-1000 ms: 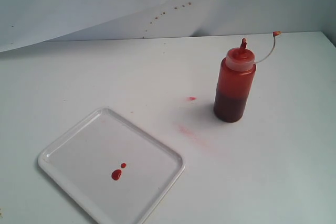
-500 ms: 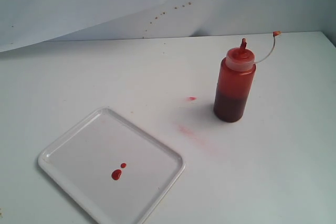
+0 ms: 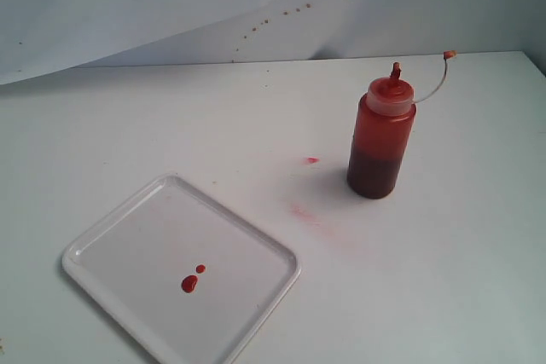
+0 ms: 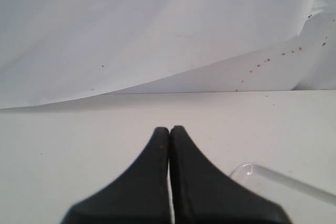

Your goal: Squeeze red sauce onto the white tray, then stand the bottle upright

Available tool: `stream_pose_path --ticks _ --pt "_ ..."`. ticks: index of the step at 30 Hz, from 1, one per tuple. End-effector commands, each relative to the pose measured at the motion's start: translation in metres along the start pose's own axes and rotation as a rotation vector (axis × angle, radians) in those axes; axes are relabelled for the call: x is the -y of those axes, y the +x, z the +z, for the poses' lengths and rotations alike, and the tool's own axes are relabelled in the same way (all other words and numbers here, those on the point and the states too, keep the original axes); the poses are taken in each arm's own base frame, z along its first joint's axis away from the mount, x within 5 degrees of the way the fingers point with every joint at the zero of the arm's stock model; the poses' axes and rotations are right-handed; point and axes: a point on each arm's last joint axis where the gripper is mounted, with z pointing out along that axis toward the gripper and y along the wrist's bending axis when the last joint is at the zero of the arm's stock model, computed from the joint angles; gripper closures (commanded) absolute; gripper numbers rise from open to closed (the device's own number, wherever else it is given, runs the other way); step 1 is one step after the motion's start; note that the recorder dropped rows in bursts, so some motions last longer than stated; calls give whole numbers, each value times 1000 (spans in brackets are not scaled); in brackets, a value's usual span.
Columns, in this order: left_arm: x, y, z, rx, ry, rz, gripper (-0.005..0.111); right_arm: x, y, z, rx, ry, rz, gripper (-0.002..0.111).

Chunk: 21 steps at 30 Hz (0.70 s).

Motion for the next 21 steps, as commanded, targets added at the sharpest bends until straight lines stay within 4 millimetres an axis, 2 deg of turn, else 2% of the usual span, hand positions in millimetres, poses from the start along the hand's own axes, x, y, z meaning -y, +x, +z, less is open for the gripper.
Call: stream_pose_path --ticks 1,21 --pt "0 2 0 -4 1 -3 107 0 2 0 -5 -5 8 108" --pt "0 2 0 -4 1 -3 107 -1 4 0 -35 -9 17 108"
